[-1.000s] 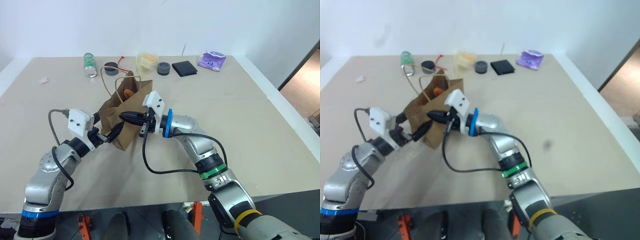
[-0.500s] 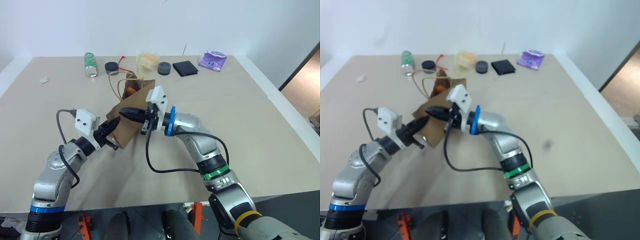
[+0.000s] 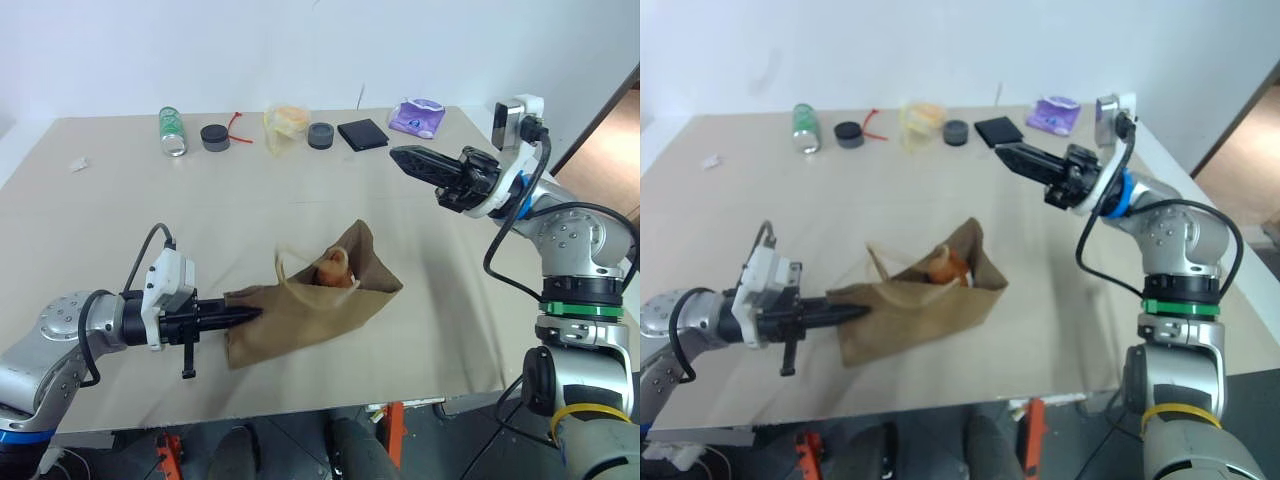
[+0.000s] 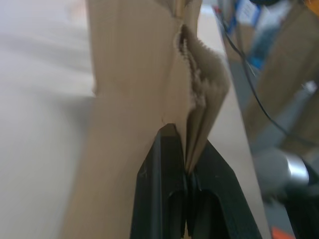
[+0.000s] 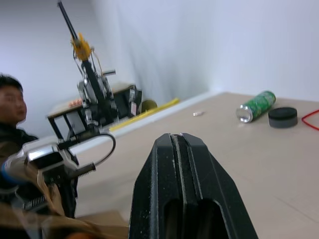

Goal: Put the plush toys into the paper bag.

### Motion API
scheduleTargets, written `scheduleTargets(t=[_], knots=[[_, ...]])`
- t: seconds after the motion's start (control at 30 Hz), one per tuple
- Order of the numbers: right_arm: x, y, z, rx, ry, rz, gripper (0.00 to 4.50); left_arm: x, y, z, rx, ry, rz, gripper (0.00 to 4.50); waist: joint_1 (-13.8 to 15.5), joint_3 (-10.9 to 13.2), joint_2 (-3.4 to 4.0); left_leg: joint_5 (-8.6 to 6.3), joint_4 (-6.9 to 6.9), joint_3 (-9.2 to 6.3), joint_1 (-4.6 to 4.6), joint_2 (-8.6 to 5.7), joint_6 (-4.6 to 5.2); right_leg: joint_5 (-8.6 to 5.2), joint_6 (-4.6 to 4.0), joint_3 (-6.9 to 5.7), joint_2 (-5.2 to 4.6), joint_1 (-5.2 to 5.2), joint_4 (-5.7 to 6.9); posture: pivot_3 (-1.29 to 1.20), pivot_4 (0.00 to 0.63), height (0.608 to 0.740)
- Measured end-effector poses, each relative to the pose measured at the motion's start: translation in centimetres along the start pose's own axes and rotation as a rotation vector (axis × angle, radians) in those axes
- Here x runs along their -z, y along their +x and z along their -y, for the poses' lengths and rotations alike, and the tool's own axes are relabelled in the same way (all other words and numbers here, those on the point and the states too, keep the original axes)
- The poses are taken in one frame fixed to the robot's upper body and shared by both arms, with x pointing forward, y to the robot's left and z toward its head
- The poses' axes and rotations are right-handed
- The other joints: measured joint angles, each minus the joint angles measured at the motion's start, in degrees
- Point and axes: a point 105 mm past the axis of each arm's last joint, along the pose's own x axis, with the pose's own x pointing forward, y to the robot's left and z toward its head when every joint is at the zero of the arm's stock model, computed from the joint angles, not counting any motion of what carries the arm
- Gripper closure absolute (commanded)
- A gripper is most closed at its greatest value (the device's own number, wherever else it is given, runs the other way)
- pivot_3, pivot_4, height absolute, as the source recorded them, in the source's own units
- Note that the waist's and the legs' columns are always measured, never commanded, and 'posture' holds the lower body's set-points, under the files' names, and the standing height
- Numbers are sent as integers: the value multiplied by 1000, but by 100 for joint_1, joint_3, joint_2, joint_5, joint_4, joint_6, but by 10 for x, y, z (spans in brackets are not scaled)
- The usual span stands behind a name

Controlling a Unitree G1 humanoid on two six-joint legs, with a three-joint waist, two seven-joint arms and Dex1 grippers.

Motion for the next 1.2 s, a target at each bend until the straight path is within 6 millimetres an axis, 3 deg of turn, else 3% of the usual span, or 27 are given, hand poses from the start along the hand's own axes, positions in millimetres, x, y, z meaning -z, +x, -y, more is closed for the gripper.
scheduleTargets(t=[0.07, 0.1, 0.17, 0.27, 0.3, 0.43, 0.5, 0.6, 0.73, 0.83, 0.9, 1.0, 1.07, 1.2], knots=[[7, 2, -1, -9, 6, -31, 4500, 5, -2, -4, 20, 16, -25, 4462, -2, 0, 0, 0, 1, -1, -6, -1, 0, -3, 5, 1, -2, 0, -1, 0, 150, 740], [11, 3, -1, -11, 12, -46, 4500, 5, -3, -6, 23, 26, -31, 4221, -1, 0, 0, 0, 2, 0, -8, -1, 0, -4, 6, 2, -3, 0, -1, 0, 150, 740], [19, 2, -1, 0, 1, -86, 4500, 7, -2, -11, 26, 25, -52, 3683, 0, 0, 0, -1, 2, -1, -11, -2, 0, -7, 11, 3, -3, 0, -1, 0, 150, 740], [30, -1, -1, 15, 2, -125, 4500, 10, -1, -13, 33, 10, -60, 2329, 2, 1, 0, -2, 1, -2, -13, -2, 1, -11, 13, 4, -2, 0, -1, 0, 150, 740], [33, -1, 0, 21, 5, -134, 3861, 10, 0, -13, 33, 3, -54, 1820, 2, 1, 0, -3, 1, -2, -13, -2, 1, -12, 14, 5, -2, -1, -1, 0, 150, 740], [30, -7, 4, 65, -23, -158, 2258, 5, 0, -14, 15, -23, -29, 21, 2, 1, 0, -3, 1, -5, -13, -2, 1, -11, 13, 4, -1, -1, 0, 0, 150, 740], [27, -13, 5, 80, -38, -179, 1212, -8, -4, -14, -9, -30, 15, 0, 2, 2, -1, -3, 3, -4, -12, -2, 1, -11, 14, 4, -2, 0, 0, 0, 150, 740], [23, -27, 9, 113, -66, -229, 52, -29, -17, -17, -74, -69, 70, 0, 1, 3, -2, -3, 4, -6, -13, -2, 1, -11, 14, 3, -1, -1, 0, 0, 150, 740], [16, -59, 23, 221, -115, -326, 52, -66, -53, -28, -224, -96, 165, 0, -2, 5, -1, -3, 4, -2, -6, -3, 1, -12, 14, 4, -3, 0, 0, 0, 150, 740], [18, -77, 32, 278, -134, -400, 52, -71, -76, -41, -366, -104, 178, 0, -9, 5, 0, -3, 3, -2, -1, -3, 1, -13, 12, 4, -1, 0, 1, 0, 150, 740], [21, -82, 35, 295, -134, -424, 52, -66, -86, -50, -442, -116, 161, 0, -13, 6, 0, -3, 4, -2, 0, -2, 1, -12, 11, 4, 0, -1, 2, 0, 150, 740], [23, -97, 43, 342, -149, -493, 52, -33, -126, -75, -676, -123, -13, 0, -26, 7, 3, -3, 2, 4, -1, -2, 1, -9, 6, 4, -2, -7, 2, 0, 150, 740], [22, -103, 45, 357, -158, -509, 52, -17, -142, -80, -739, -125, -76, 0, -26, 7, 3, -6, 1, 10, -2, -2, -4, -12, 3, 4, -6, -9, 1, 0, 150, 740], [21, -104, 46, 352, -170, -527, 52, 1, -150, -83, -747, -121, -146, 0, -24, 7, 2, -14, 1, 23, -9, -3, -17, -16, 6, 4, -17, -15, 1, 0, 150, 740]])
